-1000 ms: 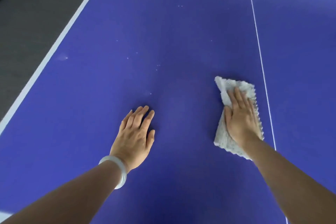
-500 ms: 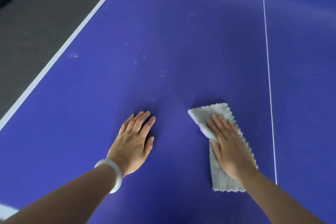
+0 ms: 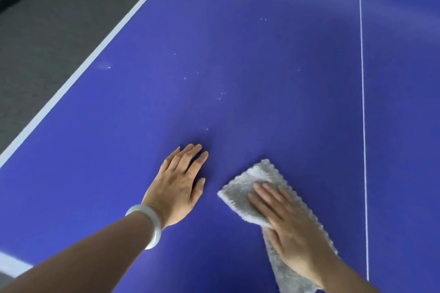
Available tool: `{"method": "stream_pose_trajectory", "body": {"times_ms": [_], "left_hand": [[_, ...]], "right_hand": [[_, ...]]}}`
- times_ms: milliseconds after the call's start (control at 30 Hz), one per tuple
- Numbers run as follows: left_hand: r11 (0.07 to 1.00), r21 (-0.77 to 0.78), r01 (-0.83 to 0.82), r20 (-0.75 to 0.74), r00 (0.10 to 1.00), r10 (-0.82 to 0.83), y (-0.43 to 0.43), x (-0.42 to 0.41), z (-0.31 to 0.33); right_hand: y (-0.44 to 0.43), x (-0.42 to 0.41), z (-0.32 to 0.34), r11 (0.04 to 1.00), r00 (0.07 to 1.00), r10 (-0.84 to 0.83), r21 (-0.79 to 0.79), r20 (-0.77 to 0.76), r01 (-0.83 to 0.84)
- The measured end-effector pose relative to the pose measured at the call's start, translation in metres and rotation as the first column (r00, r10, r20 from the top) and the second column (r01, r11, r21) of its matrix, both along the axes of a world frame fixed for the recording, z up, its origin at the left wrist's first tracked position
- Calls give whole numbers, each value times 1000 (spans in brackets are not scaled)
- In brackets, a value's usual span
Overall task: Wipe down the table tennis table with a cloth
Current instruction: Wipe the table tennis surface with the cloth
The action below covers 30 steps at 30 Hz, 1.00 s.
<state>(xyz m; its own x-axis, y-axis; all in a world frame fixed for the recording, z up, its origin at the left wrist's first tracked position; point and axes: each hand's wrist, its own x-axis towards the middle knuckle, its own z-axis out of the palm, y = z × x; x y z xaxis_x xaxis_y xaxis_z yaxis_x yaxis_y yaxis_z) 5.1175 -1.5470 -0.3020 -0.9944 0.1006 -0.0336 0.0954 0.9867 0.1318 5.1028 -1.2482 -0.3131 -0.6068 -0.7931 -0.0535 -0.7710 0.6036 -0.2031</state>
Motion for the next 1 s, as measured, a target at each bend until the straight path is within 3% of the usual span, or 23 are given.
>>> {"method": "stream_pose_trajectory", "body": {"times_ms": [100,200,267,300,367,433,500,567,633,733,800,833,867,900,967,1000], "left_hand": [[1000,2,7,0,1000,-7,1,-1,0],[1000,-5,2,-4,1000,-2,2,-1,3],[1000,13,-3,2,1000,3,3,-1,4],[1000,21,-4,1,1000,4,4,-1,5],[1000,17,-1,-8,1000,1,5,-1,6],[1000,6,0,-8,1000,0,5,-1,8],[1000,16,0,3,1000,0,4,-1,7],[1000,25,-4,-6,1000,4,4,-1,6],[1000,22,-5,-15,1000,5,4,0,6],[1000,21,1,-16,1000,-1,4,-1,7],[1000,28,-1,-19,1000,1,4,-1,7],[999,32,-2,-13,1000,2,5,-1,7],[999,32,-2,-6,1000,2,6,-1,8],[1000,28,-3,-2,1000,3,6,-1,8],[1000,18,0,-5,1000,0,5,-1,8],[1000,17,2,-4,1000,-2,4,-1,7]], "right_hand": [[40,-71,7,918,918,-397,-2,2,397],[11,-138,6,593,594,-805,-27,-4,804],[-31,-154,7,453,454,-891,-48,10,890],[-53,-150,7,465,467,-883,-63,31,883],[-88,-112,2,671,673,-740,-87,-1,737],[-91,-49,-2,894,892,-448,-34,-65,447],[-59,-13,-2,982,980,-190,-7,-53,189],[-19,-28,0,992,992,-125,-8,-18,125],[4,-68,4,949,949,-315,7,-12,315],[-11,-129,7,691,691,-722,8,-25,722],[-48,-140,6,532,532,-846,-2,-19,847],[-68,-138,8,518,518,-855,-25,8,855],[-87,-128,7,567,568,-822,-52,21,822],[-103,-108,4,674,677,-736,-79,4,734],[-111,-49,0,898,897,-439,-54,-48,437],[-101,-22,-1,956,955,-291,-48,-55,288]]}}
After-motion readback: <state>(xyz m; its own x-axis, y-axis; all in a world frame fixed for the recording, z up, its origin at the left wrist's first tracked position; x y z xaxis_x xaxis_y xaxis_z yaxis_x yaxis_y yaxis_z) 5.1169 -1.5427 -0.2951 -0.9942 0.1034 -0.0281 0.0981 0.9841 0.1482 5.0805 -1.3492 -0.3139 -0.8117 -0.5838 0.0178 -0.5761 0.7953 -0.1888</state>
